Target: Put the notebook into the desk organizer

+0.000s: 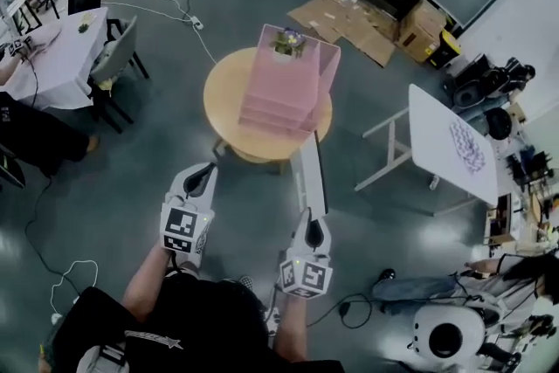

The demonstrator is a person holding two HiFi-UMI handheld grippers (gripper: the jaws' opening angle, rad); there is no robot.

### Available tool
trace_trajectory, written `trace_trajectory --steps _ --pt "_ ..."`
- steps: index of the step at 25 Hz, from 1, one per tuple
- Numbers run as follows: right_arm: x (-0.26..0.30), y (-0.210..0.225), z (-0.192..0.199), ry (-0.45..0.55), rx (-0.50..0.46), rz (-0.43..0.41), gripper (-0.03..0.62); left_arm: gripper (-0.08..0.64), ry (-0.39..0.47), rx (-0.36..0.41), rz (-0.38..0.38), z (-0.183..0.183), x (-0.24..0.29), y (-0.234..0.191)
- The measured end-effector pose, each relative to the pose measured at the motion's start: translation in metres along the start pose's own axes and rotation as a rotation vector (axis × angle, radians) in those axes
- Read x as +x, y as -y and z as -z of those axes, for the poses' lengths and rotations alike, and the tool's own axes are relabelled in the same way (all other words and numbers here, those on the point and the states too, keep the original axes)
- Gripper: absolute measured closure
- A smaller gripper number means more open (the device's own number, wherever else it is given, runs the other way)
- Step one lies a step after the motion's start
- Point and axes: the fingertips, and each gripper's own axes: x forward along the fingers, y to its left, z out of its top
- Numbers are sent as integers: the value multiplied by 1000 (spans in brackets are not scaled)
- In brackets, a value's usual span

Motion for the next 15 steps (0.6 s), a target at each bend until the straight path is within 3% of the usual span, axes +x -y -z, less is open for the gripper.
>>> trace_trajectory --steps 15 --pt "63 -31 35 -28 81 186 579 549 -39 26 225 35 76 -51"
